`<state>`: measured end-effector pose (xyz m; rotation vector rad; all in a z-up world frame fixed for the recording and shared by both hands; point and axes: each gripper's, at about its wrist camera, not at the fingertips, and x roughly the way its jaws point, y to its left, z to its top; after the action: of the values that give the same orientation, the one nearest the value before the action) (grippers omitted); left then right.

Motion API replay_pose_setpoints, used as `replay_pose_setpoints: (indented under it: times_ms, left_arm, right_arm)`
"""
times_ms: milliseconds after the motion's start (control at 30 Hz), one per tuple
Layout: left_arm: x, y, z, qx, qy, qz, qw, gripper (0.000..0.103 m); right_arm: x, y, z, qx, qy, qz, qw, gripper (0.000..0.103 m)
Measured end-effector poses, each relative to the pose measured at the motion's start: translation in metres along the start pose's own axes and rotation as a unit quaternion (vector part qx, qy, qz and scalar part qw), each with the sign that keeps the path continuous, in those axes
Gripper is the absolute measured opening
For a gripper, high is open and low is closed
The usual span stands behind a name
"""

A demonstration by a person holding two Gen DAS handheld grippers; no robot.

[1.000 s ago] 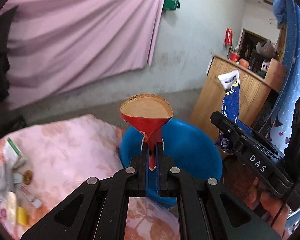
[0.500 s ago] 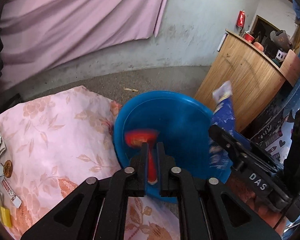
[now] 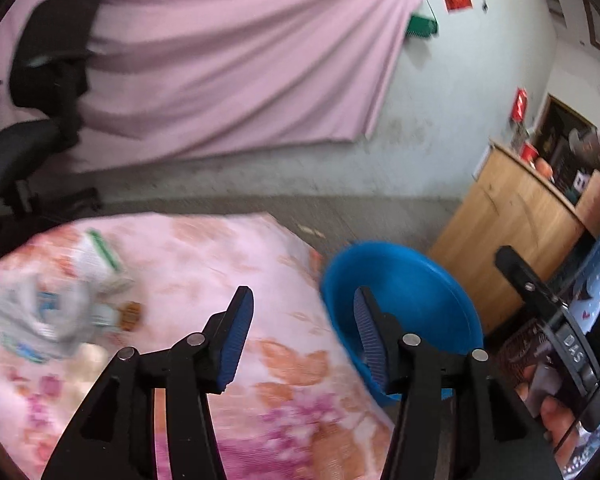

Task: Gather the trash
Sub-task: 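Open the left gripper over the basin while the right gripper releases the wrapper, then move both tools back over the trash on the bed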

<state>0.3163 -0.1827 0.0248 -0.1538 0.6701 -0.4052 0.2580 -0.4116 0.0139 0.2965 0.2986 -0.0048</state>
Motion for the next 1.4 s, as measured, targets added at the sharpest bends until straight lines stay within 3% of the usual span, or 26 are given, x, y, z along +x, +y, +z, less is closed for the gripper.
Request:
replay_pose_setpoints:
  times_ms: [133,167,233,367,600,800,967,1067,1200,1267,1400]
  left_arm:
    - [-0.048,0.028,0.001,-0.009,-0.079,0.050,0.9956,0.064]
    - [-0.056,0.033,0.001,-0.008,-0.093,0.061,0.9937,0.073]
    - [-0.081,0.045,-0.001,-0.005,-0.137,0.100,0.9855,0.083]
    - [-0.122,0.065,-0.011,0.007,-0.199,0.142,0.9696,0.100]
    - [-0.172,0.088,-0.030,0.040,-0.262,0.181,0.9472,0.101]
    - [-0.195,0.114,-0.053,0.059,-0.284,0.212,0.9332,0.101]
    - [-0.196,0.143,-0.062,0.039,-0.264,0.211,0.9403,0.101]
    - [-0.184,0.151,-0.057,0.045,-0.222,0.214,0.9502,0.101]
    - [-0.161,0.161,-0.062,0.048,-0.169,0.212,0.9613,0.101]
    - [-0.146,0.169,-0.064,0.036,-0.131,0.207,0.9689,0.101]
    - [-0.124,0.176,-0.062,0.024,-0.076,0.202,0.9761,0.101]
  right_arm:
    - [-0.012,0.029,0.004,-0.015,-0.039,0.030,0.999,0.103]
    - [-0.014,0.040,0.005,-0.021,-0.045,0.041,0.998,0.103]
    - [-0.015,0.058,0.008,-0.037,-0.053,0.057,0.996,0.103]
    - [-0.023,0.096,0.007,-0.064,-0.089,0.087,0.990,0.103]
    - [-0.037,0.156,-0.008,-0.105,-0.143,0.121,0.977,0.103]
    - [-0.039,0.193,-0.029,-0.159,-0.150,0.130,0.967,0.103]
    - [-0.022,0.202,-0.044,-0.167,-0.095,0.149,0.970,0.103]
    - [-0.005,0.200,-0.047,-0.161,-0.048,0.131,0.977,0.103]
    - [0.014,0.189,-0.048,-0.133,0.008,0.139,0.981,0.103]
    - [0.024,0.187,-0.052,-0.129,0.040,0.135,0.981,0.103]
    - [0.035,0.192,-0.061,-0.146,0.083,0.135,0.977,0.103]
